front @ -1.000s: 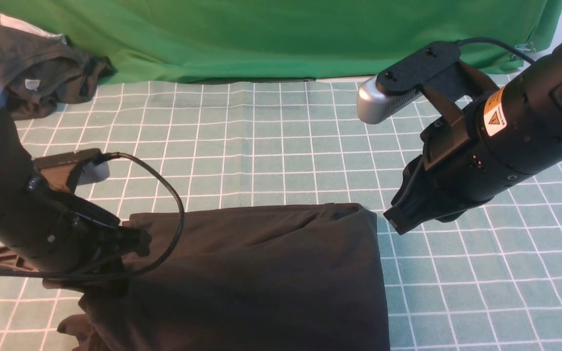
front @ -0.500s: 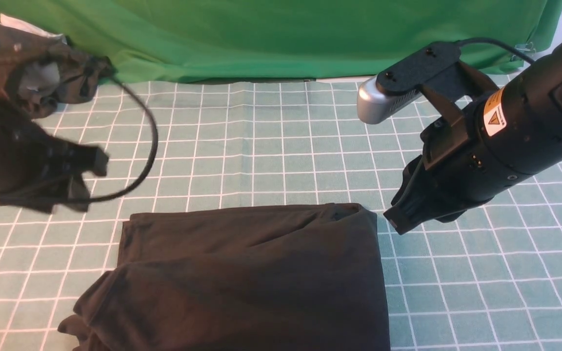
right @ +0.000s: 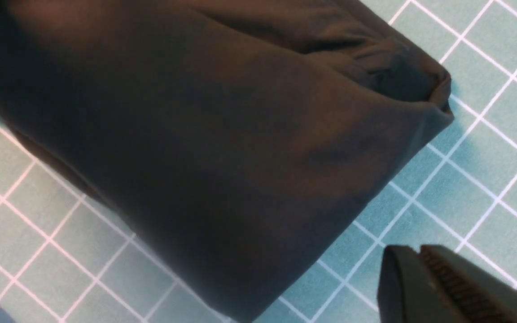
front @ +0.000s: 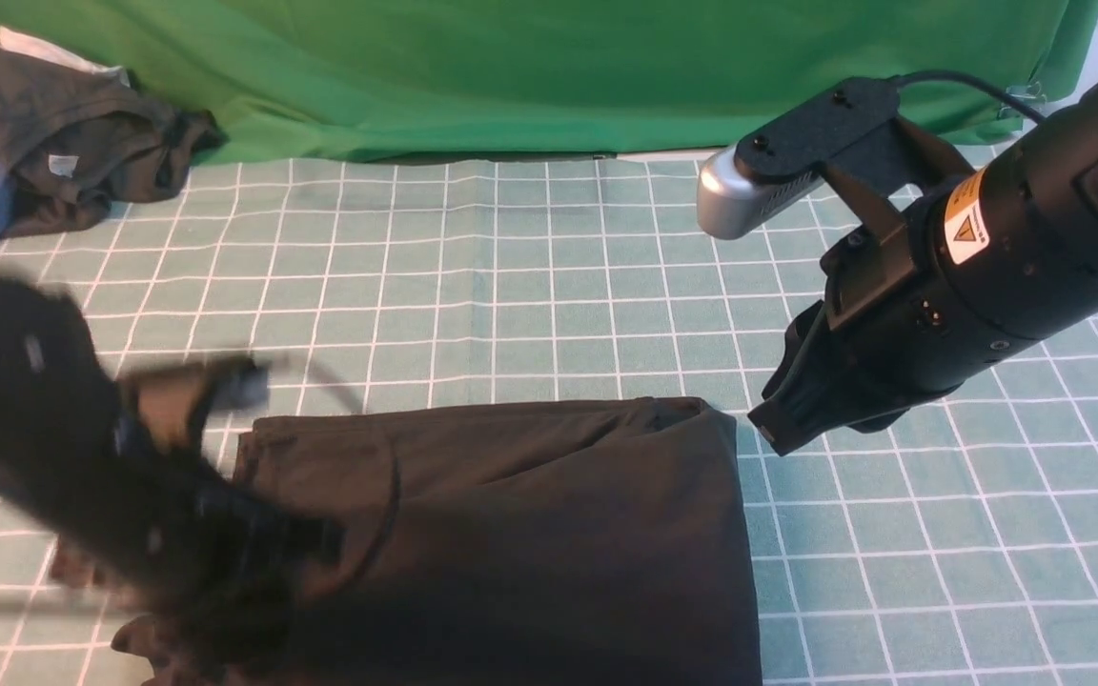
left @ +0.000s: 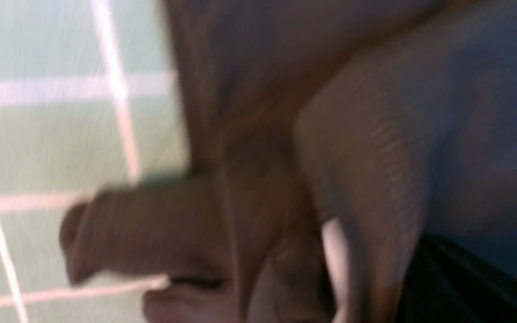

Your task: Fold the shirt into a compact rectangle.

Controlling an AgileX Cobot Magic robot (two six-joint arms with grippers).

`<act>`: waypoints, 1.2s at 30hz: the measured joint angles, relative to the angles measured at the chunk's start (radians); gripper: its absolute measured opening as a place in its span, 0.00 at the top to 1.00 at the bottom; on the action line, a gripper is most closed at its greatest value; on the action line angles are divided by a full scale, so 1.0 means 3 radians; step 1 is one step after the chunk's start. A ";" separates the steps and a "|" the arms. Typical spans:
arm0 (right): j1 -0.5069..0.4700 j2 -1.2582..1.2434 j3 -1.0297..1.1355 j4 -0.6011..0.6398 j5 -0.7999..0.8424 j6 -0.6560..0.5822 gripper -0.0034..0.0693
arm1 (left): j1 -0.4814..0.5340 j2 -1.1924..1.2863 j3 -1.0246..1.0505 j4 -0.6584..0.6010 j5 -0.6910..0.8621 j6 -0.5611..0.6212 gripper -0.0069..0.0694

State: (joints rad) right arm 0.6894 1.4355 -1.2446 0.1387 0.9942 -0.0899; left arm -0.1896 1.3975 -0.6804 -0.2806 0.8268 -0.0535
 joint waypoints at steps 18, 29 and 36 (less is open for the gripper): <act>0.0000 0.0000 0.0000 0.0000 0.0054 0.0082 0.89 | 0.0000 -0.0478 -0.0341 -0.0268 0.0155 0.0089 0.90; 0.0000 0.0350 0.0200 0.0224 0.0248 0.0105 0.87 | 0.0003 -0.0051 0.0214 0.0138 -0.0115 -0.0141 0.90; 0.0000 0.0476 0.0461 0.0589 -0.0182 -0.0151 0.86 | 0.0003 -0.0017 0.0257 0.0114 -0.0186 -0.0206 0.90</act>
State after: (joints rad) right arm 0.6894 1.5781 -1.1062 0.3153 0.9395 -0.1352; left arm -0.1887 1.3924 -0.6032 -0.2464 0.7709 -0.1153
